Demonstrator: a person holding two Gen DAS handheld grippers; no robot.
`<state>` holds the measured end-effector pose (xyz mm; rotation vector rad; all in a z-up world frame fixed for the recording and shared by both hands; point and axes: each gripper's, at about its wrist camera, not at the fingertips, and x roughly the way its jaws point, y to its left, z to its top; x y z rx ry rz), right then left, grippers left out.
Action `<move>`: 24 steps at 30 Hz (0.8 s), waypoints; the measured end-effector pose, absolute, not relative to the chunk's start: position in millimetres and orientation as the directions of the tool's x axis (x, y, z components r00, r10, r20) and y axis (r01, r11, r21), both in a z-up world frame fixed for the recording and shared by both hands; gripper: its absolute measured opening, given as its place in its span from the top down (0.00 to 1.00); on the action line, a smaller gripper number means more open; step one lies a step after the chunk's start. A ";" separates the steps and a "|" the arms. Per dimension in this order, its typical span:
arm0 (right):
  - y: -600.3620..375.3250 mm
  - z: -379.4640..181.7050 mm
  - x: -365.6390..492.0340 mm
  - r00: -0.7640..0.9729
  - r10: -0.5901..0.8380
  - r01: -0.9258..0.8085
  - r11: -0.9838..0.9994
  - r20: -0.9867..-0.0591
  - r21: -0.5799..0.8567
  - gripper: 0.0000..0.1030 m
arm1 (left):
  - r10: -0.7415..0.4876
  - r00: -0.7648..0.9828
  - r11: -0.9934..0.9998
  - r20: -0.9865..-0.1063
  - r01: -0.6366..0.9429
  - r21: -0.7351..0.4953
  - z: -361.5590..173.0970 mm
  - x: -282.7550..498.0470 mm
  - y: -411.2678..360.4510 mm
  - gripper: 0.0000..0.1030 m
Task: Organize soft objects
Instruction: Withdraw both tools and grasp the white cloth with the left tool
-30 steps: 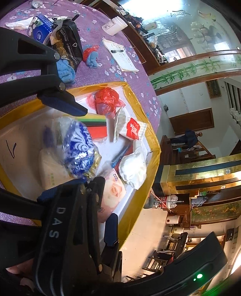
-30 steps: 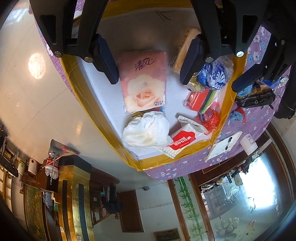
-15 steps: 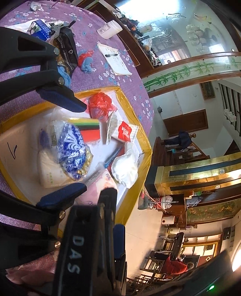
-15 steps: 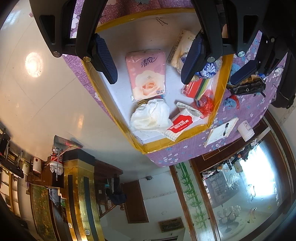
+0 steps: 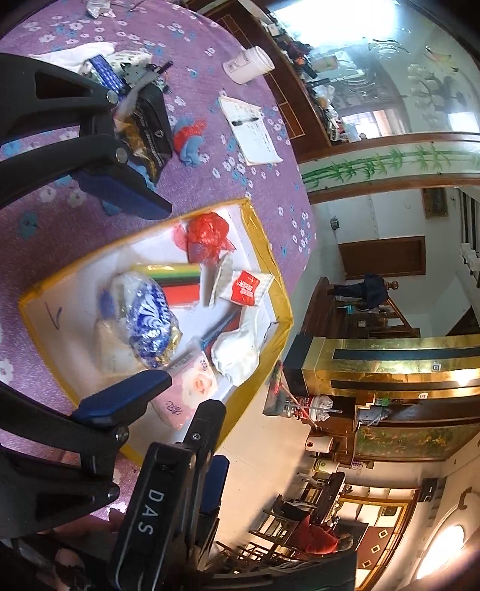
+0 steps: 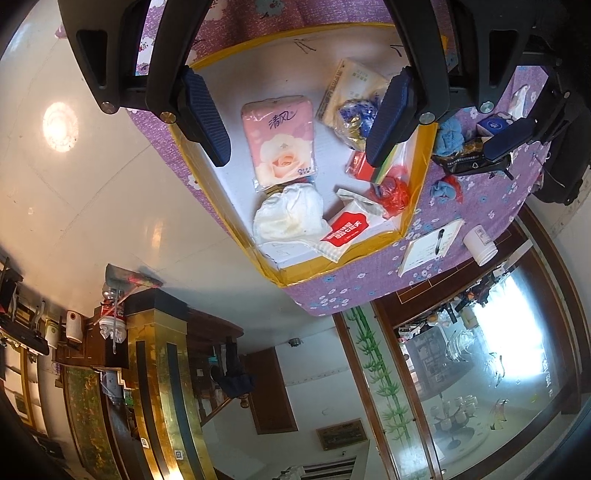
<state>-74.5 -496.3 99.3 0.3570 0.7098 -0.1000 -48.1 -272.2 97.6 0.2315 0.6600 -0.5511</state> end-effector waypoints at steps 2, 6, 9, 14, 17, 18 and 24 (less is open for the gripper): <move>-491.7 101.2 -74.8 0.760 0.035 0.201 0.937 -0.649 0.285 0.23 | -0.417 0.651 0.833 -0.634 0.552 0.019 100.7 -49.9 -266.2 0.20; -479.5 104.7 -73.7 0.763 0.053 0.174 0.943 -0.644 0.283 0.23 | -0.421 0.661 0.847 -0.621 0.531 -0.008 109.9 -52.3 -243.8 0.20; -468.2 105.8 -72.2 0.762 0.068 0.146 0.951 -0.644 0.273 0.23 | -0.417 0.670 0.862 -0.614 0.506 -0.033 113.6 -51.4 -224.4 0.20; -447.9 105.0 -67.7 0.754 0.096 0.104 0.959 -0.650 0.263 0.23 | -0.408 0.665 0.879 -0.626 0.471 -0.074 113.2 -45.6 -196.1 0.20; -435.6 103.8 -66.1 0.748 0.112 0.080 0.964 -0.654 0.255 0.23 | -0.400 0.669 0.890 -0.626 0.447 -0.091 112.5 -45.1 -177.7 0.20; -432.9 103.0 -65.7 0.746 0.116 0.073 0.965 -0.656 0.253 0.23 | -0.393 0.674 0.897 -0.626 0.430 -0.101 112.7 -43.3 -168.0 0.20; -409.6 99.4 -62.1 0.732 0.159 0.012 0.969 -0.663 0.245 0.23 | -0.365 0.675 0.927 -0.642 0.331 -0.179 115.0 -28.4 -110.9 0.19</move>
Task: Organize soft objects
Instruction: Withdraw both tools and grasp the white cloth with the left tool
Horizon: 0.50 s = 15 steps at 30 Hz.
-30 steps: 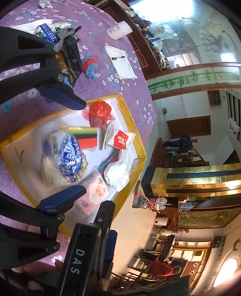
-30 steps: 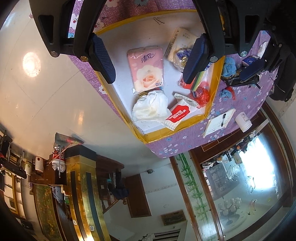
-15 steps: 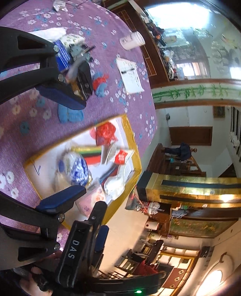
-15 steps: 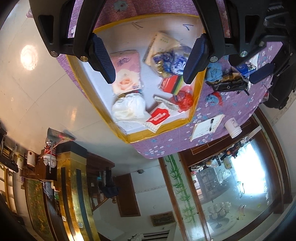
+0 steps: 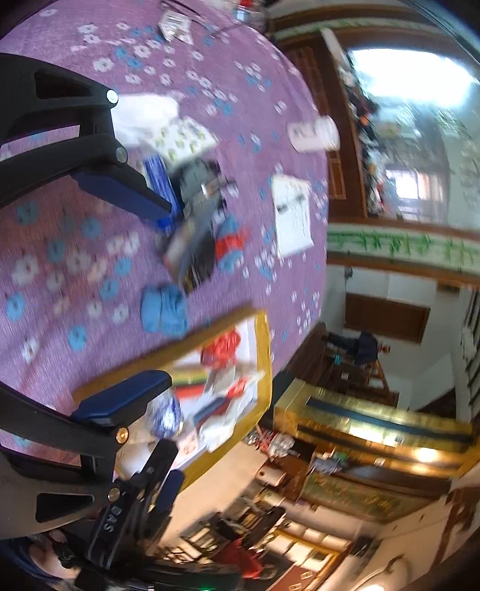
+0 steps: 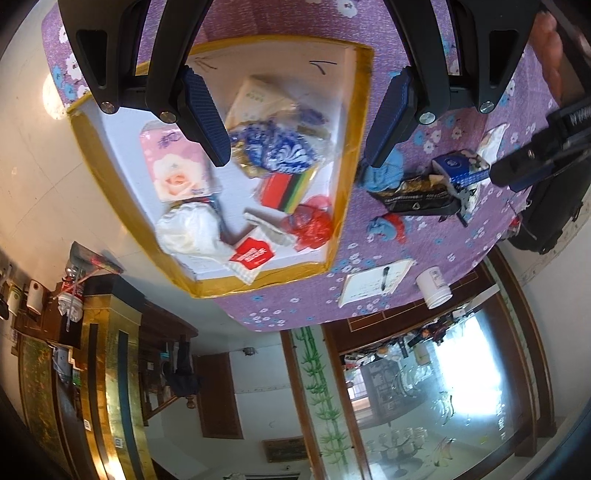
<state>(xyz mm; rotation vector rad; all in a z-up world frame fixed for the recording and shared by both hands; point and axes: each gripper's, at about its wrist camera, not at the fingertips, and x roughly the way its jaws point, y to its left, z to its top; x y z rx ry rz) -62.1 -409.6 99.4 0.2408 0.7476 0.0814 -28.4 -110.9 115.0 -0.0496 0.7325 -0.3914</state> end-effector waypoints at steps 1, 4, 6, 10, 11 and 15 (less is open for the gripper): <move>-405.5 99.3 -61.8 0.730 0.167 0.000 0.970 -0.663 0.244 0.23 | -0.356 0.678 0.932 -0.644 0.308 -0.190 114.8 -26.5 -99.5 0.19; -397.6 97.5 -62.2 0.726 0.185 -0.026 0.970 -0.662 0.242 0.23 | -0.305 0.688 0.952 -0.658 0.230 -0.201 110.3 -18.2 -62.8 0.19; -393.9 95.7 -61.8 0.723 0.196 -0.037 0.969 -0.662 0.246 0.23 | -0.259 0.689 0.965 -0.677 0.158 -0.209 102.8 -10.2 -29.9 0.19; -389.4 91.1 -60.8 0.713 0.218 -0.057 0.965 -0.666 0.256 0.23 | -0.184 0.653 0.978 -0.734 0.050 -0.200 83.8 6.2 14.3 0.19; -388.1 90.2 -60.1 0.711 0.224 -0.061 0.964 -0.667 0.258 0.23 | -0.171 0.639 0.979 -0.750 0.027 -0.200 77.7 12.9 25.0 0.19; -381.9 87.6 -58.2 0.701 0.241 -0.081 0.962 -0.671 0.260 0.23 | -0.156 0.605 0.982 -0.781 0.011 -0.187 63.0 32.5 37.7 0.25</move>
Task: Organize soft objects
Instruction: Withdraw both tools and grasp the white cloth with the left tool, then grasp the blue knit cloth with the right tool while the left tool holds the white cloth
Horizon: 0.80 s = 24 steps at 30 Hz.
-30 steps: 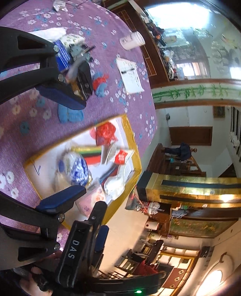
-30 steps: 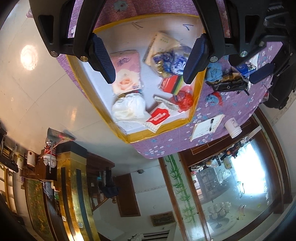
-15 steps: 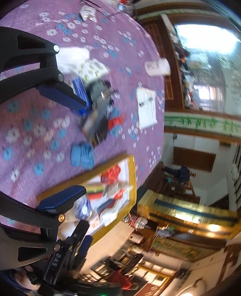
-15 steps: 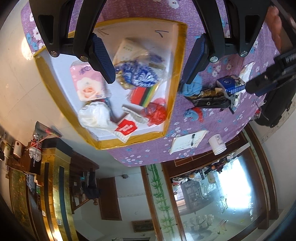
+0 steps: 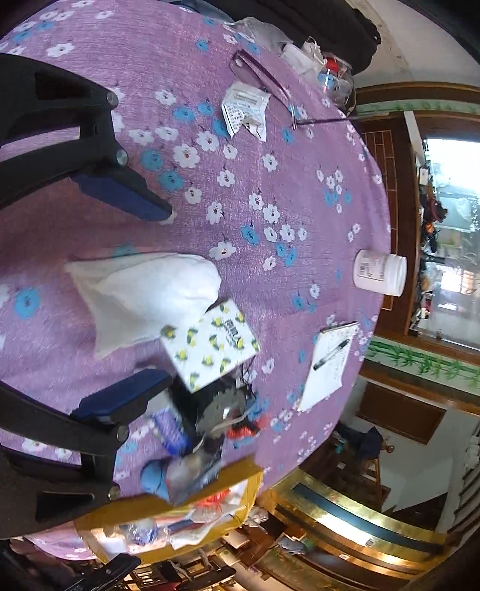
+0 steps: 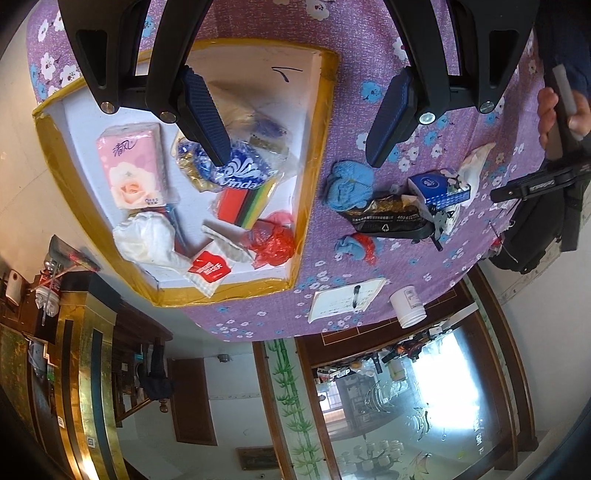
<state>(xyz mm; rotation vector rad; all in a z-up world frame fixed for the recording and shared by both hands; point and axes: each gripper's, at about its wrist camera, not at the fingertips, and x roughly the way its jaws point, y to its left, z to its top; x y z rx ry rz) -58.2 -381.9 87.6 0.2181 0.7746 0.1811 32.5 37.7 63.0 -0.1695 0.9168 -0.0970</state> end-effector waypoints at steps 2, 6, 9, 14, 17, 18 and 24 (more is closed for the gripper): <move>-379.4 86.7 -57.2 0.697 0.246 -0.089 0.962 -0.673 0.259 0.23 | -0.154 0.589 0.985 -0.794 0.024 -0.173 57.9 40.8 35.1 0.27; -378.7 86.4 -57.2 0.694 0.249 -0.091 0.961 -0.676 0.260 0.23 | -0.155 0.561 0.987 -0.813 0.059 -0.148 41.8 52.8 25.8 0.27; -376.8 86.6 -55.4 0.692 0.250 -0.094 0.961 -0.677 0.259 0.23 | -0.149 0.554 0.989 -0.819 0.070 -0.133 31.9 57.7 22.4 0.27; -369.2 83.1 -50.0 0.676 0.285 -0.119 0.952 -0.679 0.282 0.23 | -0.115 0.535 0.993 -0.837 0.036 -0.113 14.8 68.8 28.9 0.66; -362.2 81.5 -45.7 0.666 0.302 -0.137 0.948 -0.682 0.286 0.23 | -0.037 0.568 0.999 -0.822 0.026 -0.027 15.5 64.7 23.5 0.83; -359.5 81.3 -43.9 0.663 0.305 -0.142 0.948 -0.684 0.285 0.23 | -0.034 0.575 0.999 -0.818 0.017 -0.029 16.7 63.8 24.8 0.85; -331.6 81.6 -27.0 0.631 0.330 -0.219 0.944 -0.702 0.248 0.23 | -0.060 0.674 0.994 -0.736 -0.024 -0.103 43.5 46.3 44.6 0.86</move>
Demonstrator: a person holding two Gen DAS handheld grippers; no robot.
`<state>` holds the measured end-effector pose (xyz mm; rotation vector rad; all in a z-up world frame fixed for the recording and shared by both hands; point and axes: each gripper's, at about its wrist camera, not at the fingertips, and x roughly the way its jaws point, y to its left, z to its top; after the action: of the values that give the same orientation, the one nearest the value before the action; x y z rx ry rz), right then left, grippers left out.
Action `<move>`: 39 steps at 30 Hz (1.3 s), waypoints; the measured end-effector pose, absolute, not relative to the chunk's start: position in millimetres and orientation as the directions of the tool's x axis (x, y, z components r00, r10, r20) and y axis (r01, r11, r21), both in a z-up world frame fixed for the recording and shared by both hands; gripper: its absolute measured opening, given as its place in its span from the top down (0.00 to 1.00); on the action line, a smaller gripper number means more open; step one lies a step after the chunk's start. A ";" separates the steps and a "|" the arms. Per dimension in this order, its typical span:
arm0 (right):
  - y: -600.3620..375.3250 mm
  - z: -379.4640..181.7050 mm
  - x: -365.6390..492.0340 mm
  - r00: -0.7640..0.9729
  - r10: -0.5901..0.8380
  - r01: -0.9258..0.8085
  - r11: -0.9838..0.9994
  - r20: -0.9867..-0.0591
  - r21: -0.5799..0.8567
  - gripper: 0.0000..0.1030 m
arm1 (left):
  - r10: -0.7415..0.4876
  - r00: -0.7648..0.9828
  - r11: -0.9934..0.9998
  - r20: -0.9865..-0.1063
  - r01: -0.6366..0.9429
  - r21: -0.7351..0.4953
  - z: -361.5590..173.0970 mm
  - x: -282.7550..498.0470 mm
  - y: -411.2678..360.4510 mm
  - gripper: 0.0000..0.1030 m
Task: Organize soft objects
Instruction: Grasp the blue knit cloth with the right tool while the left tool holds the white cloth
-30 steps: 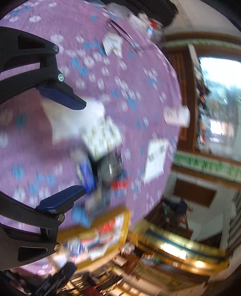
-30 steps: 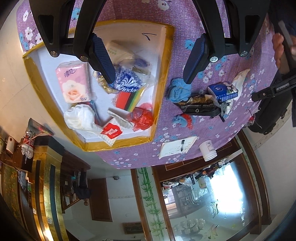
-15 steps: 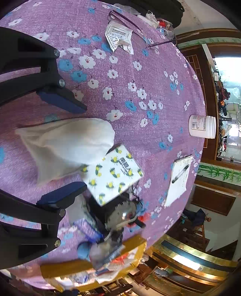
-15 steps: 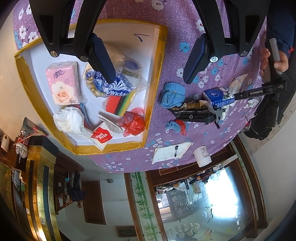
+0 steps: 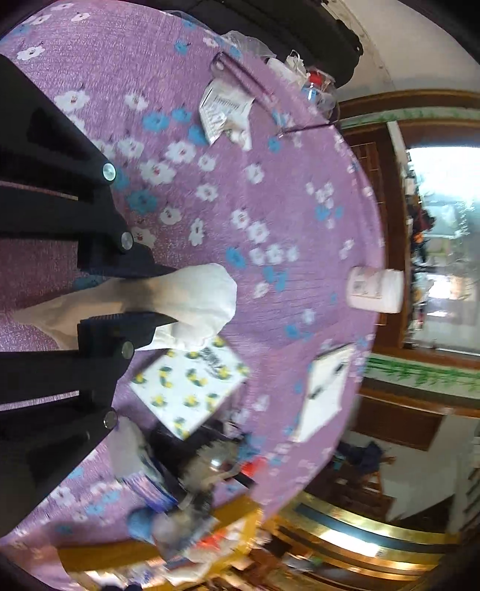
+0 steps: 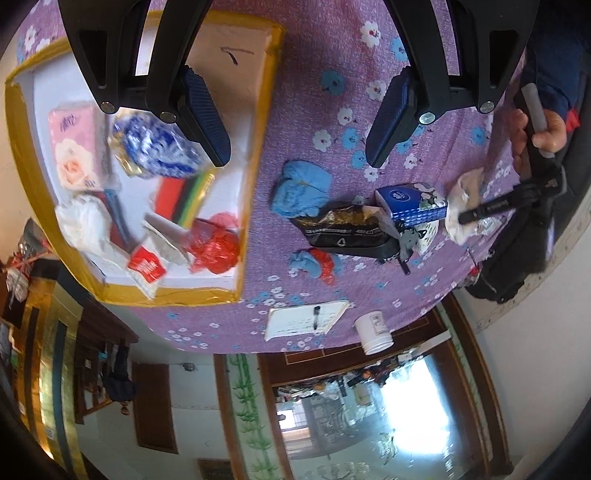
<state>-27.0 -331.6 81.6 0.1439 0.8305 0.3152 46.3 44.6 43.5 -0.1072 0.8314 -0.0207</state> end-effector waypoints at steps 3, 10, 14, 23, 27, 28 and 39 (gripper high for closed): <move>-312.2 79.9 -10.8 0.614 0.327 -0.249 0.944 -0.719 0.217 0.23 | -0.062 0.695 0.995 -0.716 -0.016 -0.102 49.2 42.8 43.6 0.86; -276.6 66.6 27.5 0.574 0.261 -0.283 0.953 -0.776 0.112 0.23 | -0.101 0.725 0.992 -0.682 0.020 -0.125 61.0 33.9 41.9 0.86; -268.3 53.7 43.8 0.538 0.214 -0.280 0.958 -0.815 0.067 0.28 | -0.146 0.755 0.986 -0.639 0.059 -0.156 71.3 27.1 40.0 0.86; -274.4 40.3 46.0 0.520 0.222 -0.264 0.960 -0.825 0.092 0.59 | -0.171 0.746 0.984 -0.644 0.090 -0.157 70.7 25.2 32.3 0.86; -279.0 47.9 22.7 0.535 0.300 -0.285 0.944 -0.790 0.166 0.59 | -0.174 0.745 0.983 -0.644 0.097 -0.154 70.1 24.4 29.7 0.86; -278.5 49.2 17.4 0.535 0.312 -0.290 0.941 -0.785 0.177 0.59 | -0.175 0.745 0.983 -0.644 0.100 -0.152 70.0 24.1 29.3 0.86; -259.9 45.7 -20.4 0.558 0.365 -0.337 0.920 -0.746 0.198 0.59 | -0.197 0.736 0.980 -0.648 0.166 -0.110 66.2 13.1 5.3 0.86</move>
<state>-20.4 -259.9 45.7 0.0340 0.8874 0.4140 13.1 5.3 66.2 -0.0458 0.7167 -0.1995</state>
